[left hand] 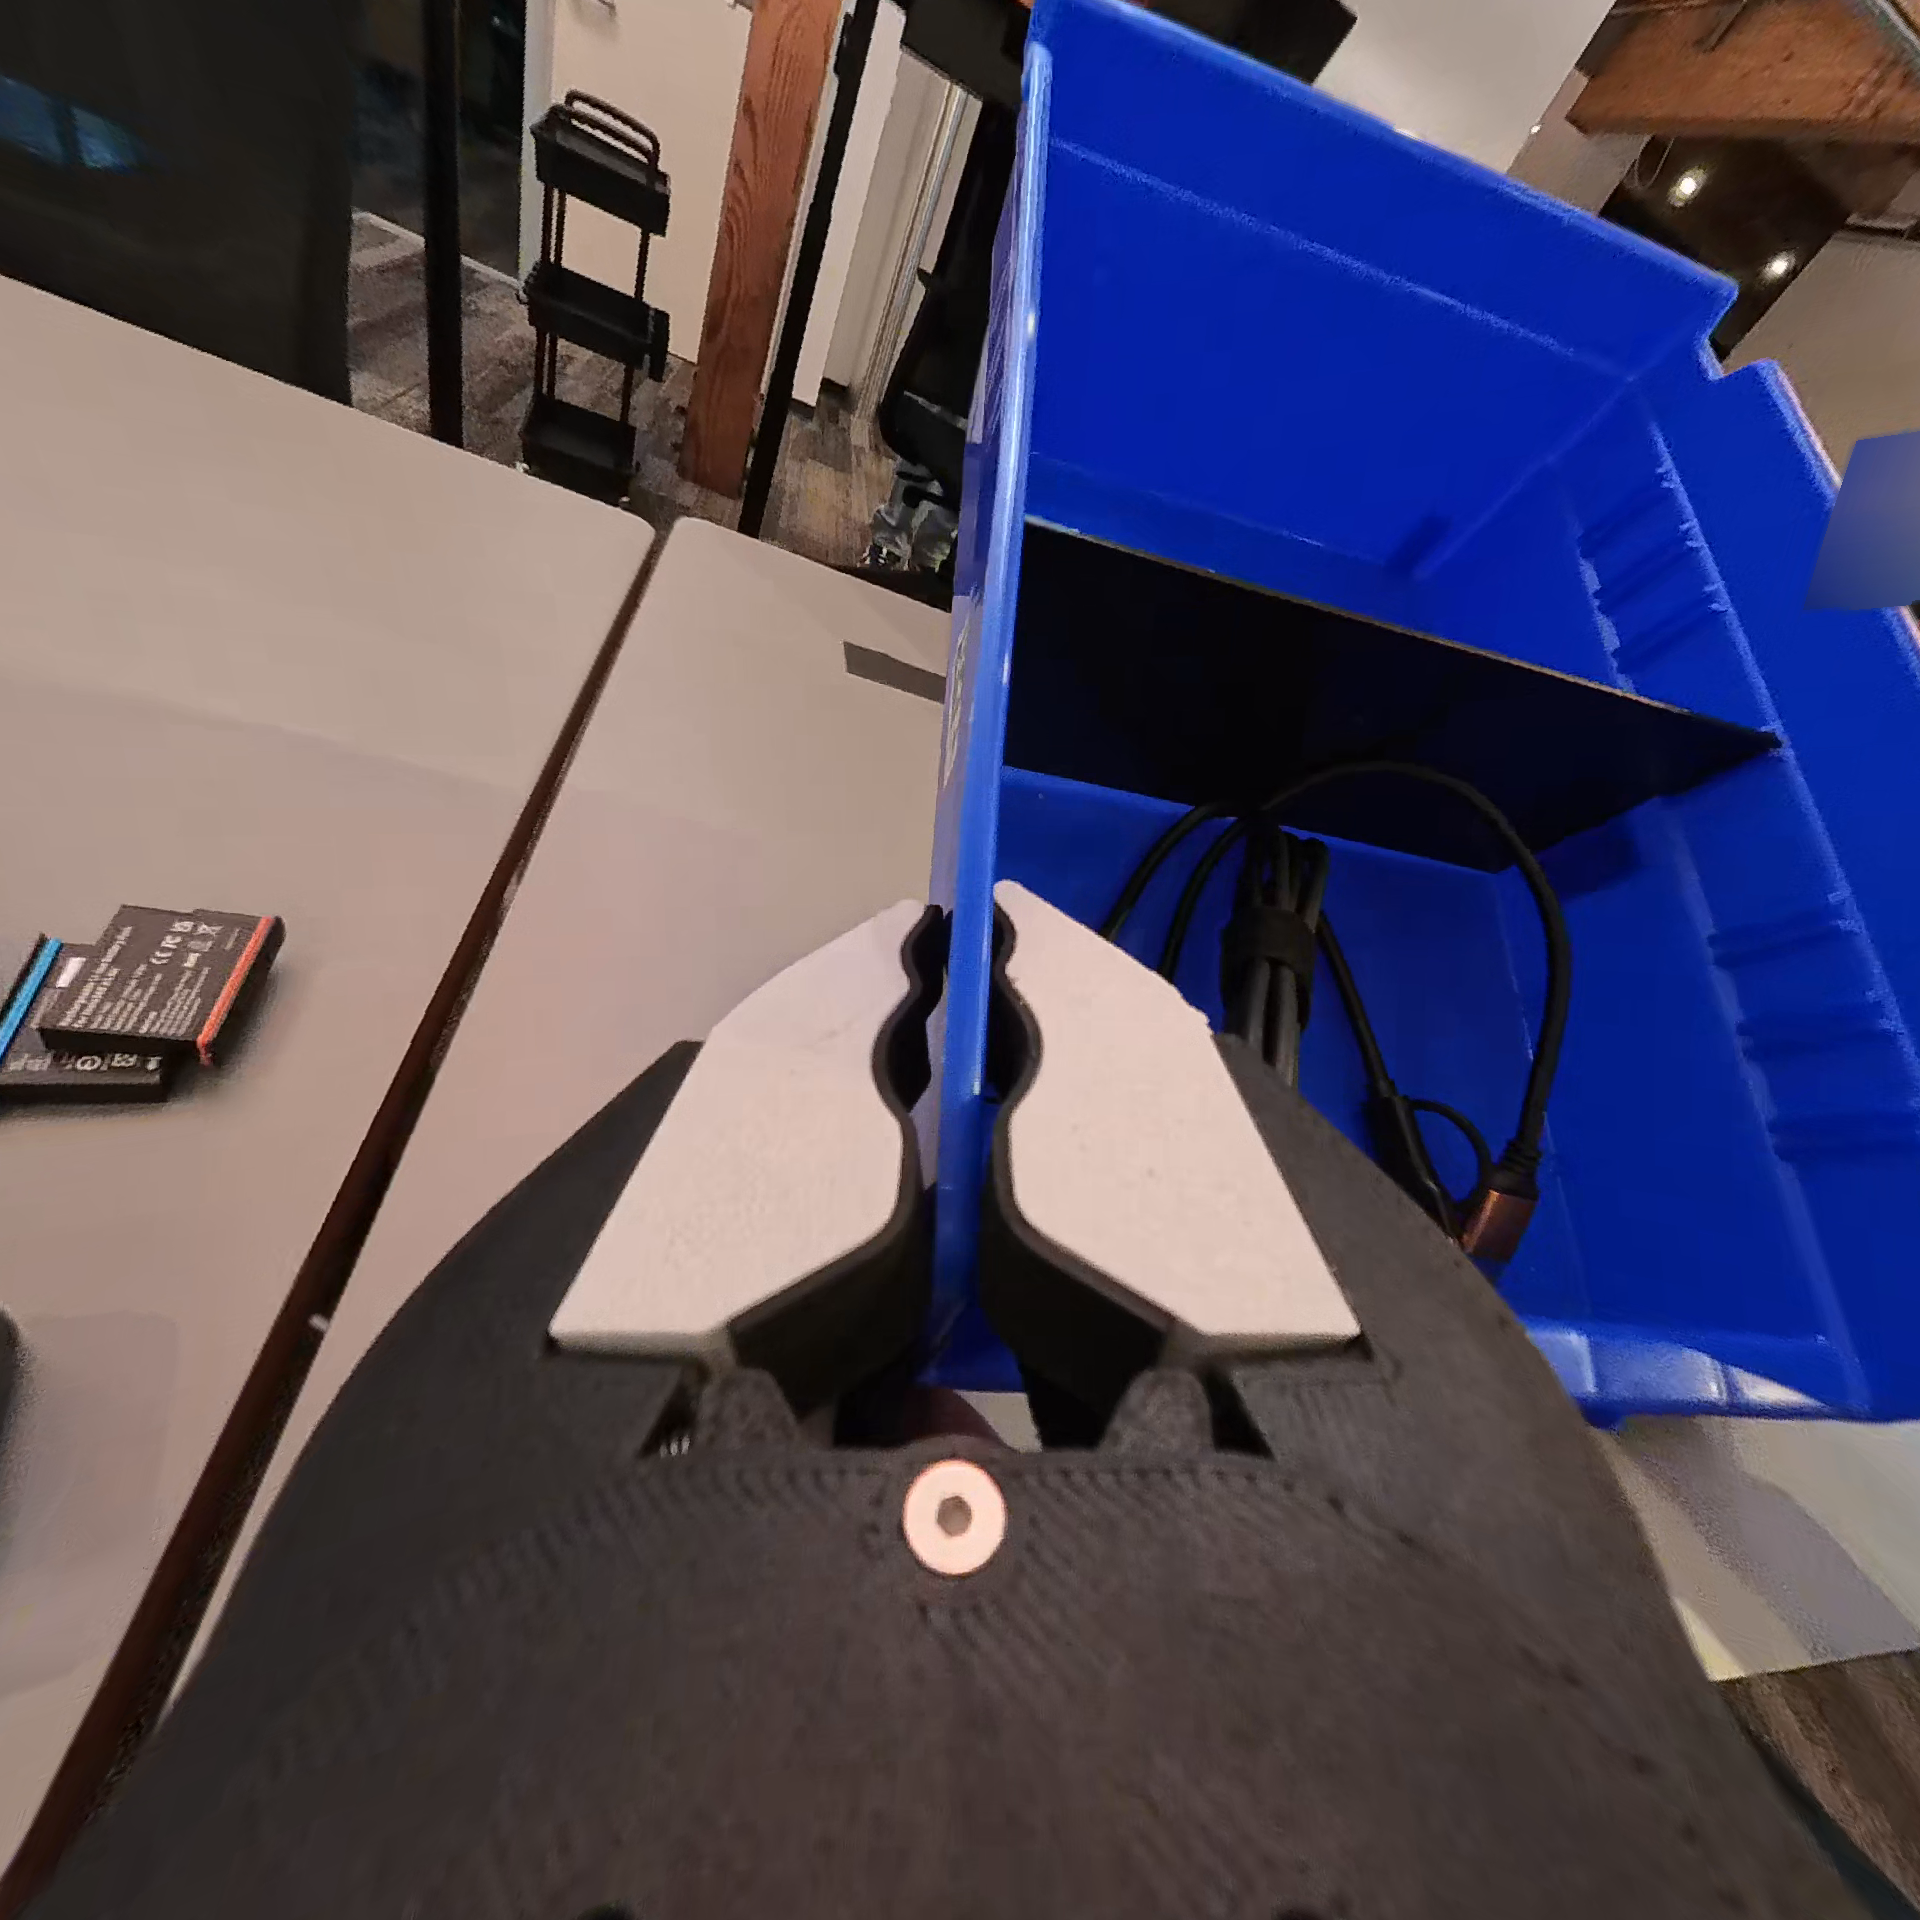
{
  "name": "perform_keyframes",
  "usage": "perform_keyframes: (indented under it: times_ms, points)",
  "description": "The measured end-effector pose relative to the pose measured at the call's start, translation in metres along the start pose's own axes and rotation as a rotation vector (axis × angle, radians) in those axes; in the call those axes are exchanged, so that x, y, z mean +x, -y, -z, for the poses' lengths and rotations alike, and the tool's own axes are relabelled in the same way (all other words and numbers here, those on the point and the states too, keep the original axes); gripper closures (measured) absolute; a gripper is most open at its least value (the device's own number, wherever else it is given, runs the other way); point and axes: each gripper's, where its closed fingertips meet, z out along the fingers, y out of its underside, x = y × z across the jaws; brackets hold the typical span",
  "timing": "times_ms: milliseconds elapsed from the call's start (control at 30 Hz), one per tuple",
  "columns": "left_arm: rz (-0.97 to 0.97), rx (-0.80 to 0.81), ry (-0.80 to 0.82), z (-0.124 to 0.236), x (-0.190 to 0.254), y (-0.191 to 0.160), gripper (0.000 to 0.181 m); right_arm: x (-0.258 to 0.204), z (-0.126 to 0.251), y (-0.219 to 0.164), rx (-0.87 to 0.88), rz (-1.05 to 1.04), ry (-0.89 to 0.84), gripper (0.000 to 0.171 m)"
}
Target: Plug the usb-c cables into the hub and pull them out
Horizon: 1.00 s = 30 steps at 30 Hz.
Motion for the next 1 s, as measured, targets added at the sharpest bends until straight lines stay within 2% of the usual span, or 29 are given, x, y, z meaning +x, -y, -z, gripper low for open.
perform_keyframes:
  times_ms: [267,533,800,1000]
  points:
    - [0.032,0.056,0.029,0.014,-0.018,0.018,0.177,-0.073,-0.047,0.016,0.016,0.003,0.081,0.090]
    - [0.052,0.077,0.036,0.018,-0.025,0.023,0.177,-0.152,-0.078,0.024,0.010,0.039,0.183,0.059]
    - [0.070,0.090,0.026,0.019,-0.024,0.026,0.177,-0.210,-0.092,0.033,0.034,-0.036,0.366,0.041]
    - [0.063,0.091,0.022,0.019,-0.020,0.027,0.177,-0.240,-0.091,0.033,0.026,-0.065,0.488,0.037]
